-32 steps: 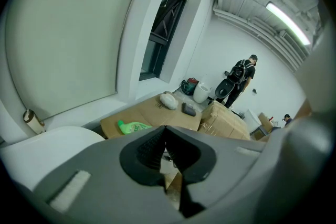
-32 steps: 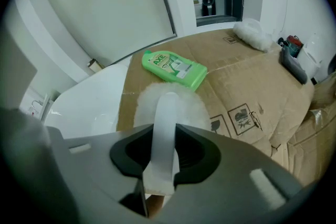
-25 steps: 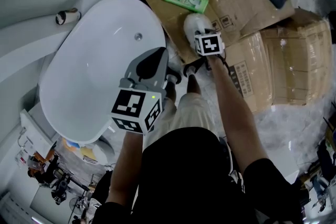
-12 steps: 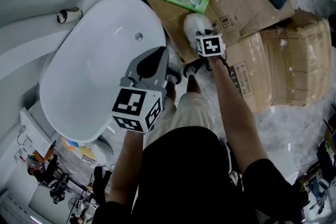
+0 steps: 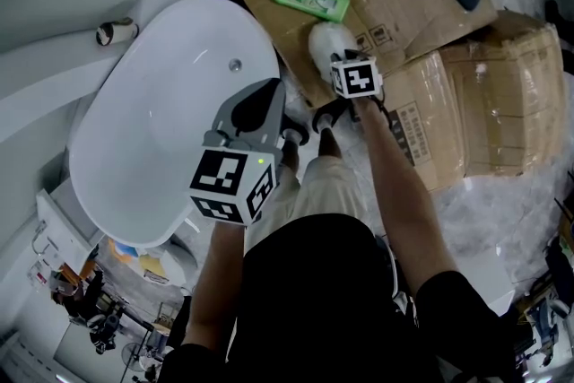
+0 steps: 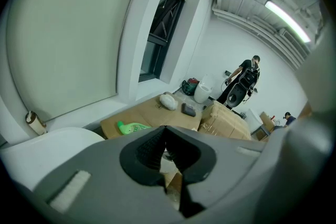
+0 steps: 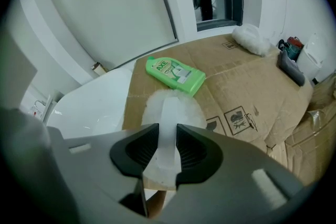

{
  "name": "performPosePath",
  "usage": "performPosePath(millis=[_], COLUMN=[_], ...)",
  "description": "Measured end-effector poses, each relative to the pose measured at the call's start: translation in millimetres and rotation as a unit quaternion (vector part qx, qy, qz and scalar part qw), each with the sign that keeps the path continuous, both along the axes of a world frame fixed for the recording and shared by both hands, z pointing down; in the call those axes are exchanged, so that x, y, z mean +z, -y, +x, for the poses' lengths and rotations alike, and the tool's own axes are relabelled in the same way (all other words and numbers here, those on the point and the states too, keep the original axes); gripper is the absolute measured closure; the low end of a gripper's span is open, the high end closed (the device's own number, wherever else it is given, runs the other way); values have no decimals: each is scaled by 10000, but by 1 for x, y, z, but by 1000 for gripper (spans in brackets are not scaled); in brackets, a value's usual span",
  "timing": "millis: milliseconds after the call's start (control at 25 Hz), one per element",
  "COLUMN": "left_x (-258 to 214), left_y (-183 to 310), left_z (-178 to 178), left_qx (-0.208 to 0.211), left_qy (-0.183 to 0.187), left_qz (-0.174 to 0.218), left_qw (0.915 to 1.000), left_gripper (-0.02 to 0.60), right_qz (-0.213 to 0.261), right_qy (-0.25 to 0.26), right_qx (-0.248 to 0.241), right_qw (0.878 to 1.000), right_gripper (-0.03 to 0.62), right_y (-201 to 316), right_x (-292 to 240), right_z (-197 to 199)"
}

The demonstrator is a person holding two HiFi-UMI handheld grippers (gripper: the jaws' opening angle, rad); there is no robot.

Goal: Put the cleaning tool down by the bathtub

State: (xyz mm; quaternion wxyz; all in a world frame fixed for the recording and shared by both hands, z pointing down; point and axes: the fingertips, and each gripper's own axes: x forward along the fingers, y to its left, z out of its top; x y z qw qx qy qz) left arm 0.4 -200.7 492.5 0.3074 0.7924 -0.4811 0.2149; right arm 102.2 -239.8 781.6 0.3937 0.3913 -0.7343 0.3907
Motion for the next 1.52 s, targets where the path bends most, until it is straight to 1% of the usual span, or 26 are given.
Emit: performPosePath(millis=[240, 560, 800, 1200, 1520], left_x=[-2, -8, -15, -31, -48], left_y=[0, 2, 2, -12, -31], left_z=[3, 8, 6, -13, -31], left_qx=[14, 129, 268, 504, 696], left_qy=[11, -31, -72, -157, -268], left_qz=[8, 43, 99, 225, 387], left_qw=[10000, 9999, 9996, 9984, 9965], left_gripper=[581, 581, 581, 581, 581], right_qz=[19, 304, 458, 776, 1100], right_qy=[1, 88, 53, 93, 123], right_qx=[41, 151, 290, 495, 643], right_qw=[10000, 9994, 9985, 9957, 9918], right_gripper=[500, 500, 500, 500, 502], right_y=[-2, 8, 10, -3, -28], right_x=[-11, -34, -57, -100, -143], right_z=[4, 8, 11, -5, -19])
